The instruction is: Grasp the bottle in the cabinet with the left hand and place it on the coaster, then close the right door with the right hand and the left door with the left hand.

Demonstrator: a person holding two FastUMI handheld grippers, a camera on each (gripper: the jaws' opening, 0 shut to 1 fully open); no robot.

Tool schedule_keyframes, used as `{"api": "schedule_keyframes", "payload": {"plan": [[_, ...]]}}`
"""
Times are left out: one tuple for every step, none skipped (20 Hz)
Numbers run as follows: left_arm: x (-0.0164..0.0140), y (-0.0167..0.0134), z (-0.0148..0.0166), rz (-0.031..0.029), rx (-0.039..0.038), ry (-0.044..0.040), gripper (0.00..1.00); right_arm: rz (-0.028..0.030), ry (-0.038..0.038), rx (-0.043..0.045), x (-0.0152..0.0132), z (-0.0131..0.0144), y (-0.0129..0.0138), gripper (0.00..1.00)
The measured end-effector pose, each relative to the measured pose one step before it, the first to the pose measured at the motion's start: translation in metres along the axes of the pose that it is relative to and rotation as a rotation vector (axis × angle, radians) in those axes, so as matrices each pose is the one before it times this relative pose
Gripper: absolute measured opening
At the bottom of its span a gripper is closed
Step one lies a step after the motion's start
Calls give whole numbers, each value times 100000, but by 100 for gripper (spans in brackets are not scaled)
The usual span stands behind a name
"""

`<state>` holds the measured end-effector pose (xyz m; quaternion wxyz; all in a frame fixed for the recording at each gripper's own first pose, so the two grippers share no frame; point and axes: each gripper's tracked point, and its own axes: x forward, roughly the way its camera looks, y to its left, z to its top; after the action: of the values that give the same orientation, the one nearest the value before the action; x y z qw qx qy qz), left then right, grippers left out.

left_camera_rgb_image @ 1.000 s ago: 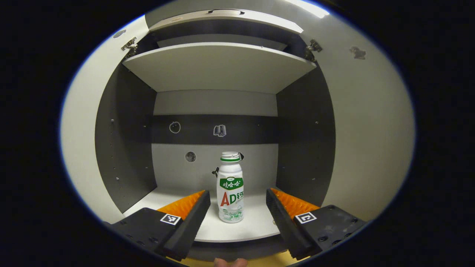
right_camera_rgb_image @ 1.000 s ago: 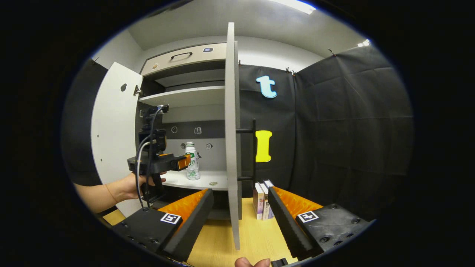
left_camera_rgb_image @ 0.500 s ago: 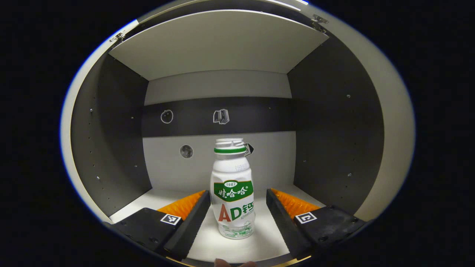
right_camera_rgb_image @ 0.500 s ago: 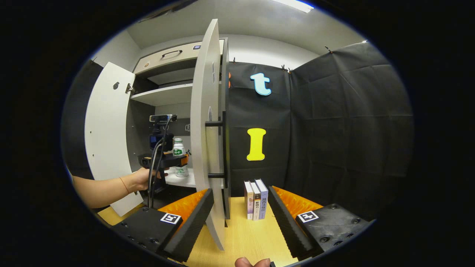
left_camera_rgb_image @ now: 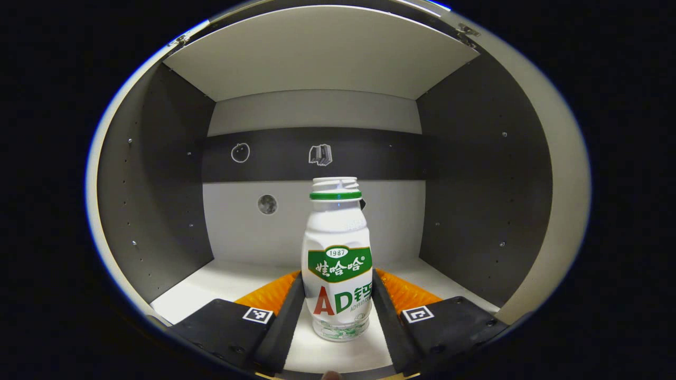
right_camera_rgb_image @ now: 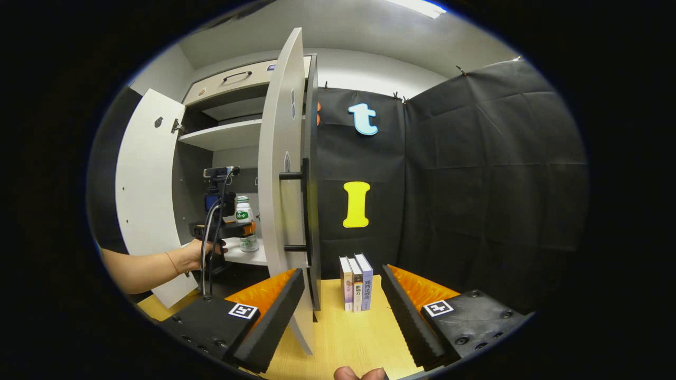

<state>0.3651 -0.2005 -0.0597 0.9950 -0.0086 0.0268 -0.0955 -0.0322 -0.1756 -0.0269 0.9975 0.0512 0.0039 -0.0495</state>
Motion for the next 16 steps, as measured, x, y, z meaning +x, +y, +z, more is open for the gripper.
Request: {"api": "schedule_keyframes", "payload": {"plan": [[-8, 75, 9, -151, 357, -1556, 74, 362, -423, -135, -319, 197, 489, 98], [-206, 12, 194, -245, 576, -1683, 74, 522, -688, -277, -267, 282, 500, 98], [-269, -216, 266, -579, 623, -1460, 74, 305, -452, -450, -285, 106, 552, 98], [-388, -31, 427, -407, 412, -1676, 74, 653, -189, -277, -223, 110, 501, 98], [-177, -51, 355, -459, 191, -1336, 74, 629, -124, 48, -351, 38, 593, 98], [-284, 80, 315, 38, 122, -1242, 74, 631, -137, 425, -264, 100, 628, 98], [-163, -41, 91, -355, 82, -699, 74, 638, -358, 606, -305, 247, 648, 98], [-217, 26, 117, -366, 178, -526, 73, 551, 31, 464, -196, 95, 644, 98], [-93, 40, 116, -271, 115, -614, 73, 248, -201, 190, -401, 66, 542, 98], [49, -74, 59, -478, 30, -461, 74, 118, -266, -43, -307, 148, 520, 98], [128, -25, -44, -618, -350, -635, 73, 598, -536, 15, -407, 190, 588, 98], [85, 12, -243, -679, -374, -289, 73, 403, -618, -8, -397, 238, 600, 98], [129, 89, -152, -216, -688, -328, 74, 600, -727, 1, -320, 265, 621, 98], [120, -60, -206, -520, -797, 262, 74, 461, -551, -48, -242, 158, 541, 98], [132, 17, -103, -337, -1317, 516, 74, 444, -359, -42, -363, 109, 515, 98], [-53, 80, 206, -519, -1216, 887, 73, 457, -177, -27, -229, 101, 437, 98]]}}
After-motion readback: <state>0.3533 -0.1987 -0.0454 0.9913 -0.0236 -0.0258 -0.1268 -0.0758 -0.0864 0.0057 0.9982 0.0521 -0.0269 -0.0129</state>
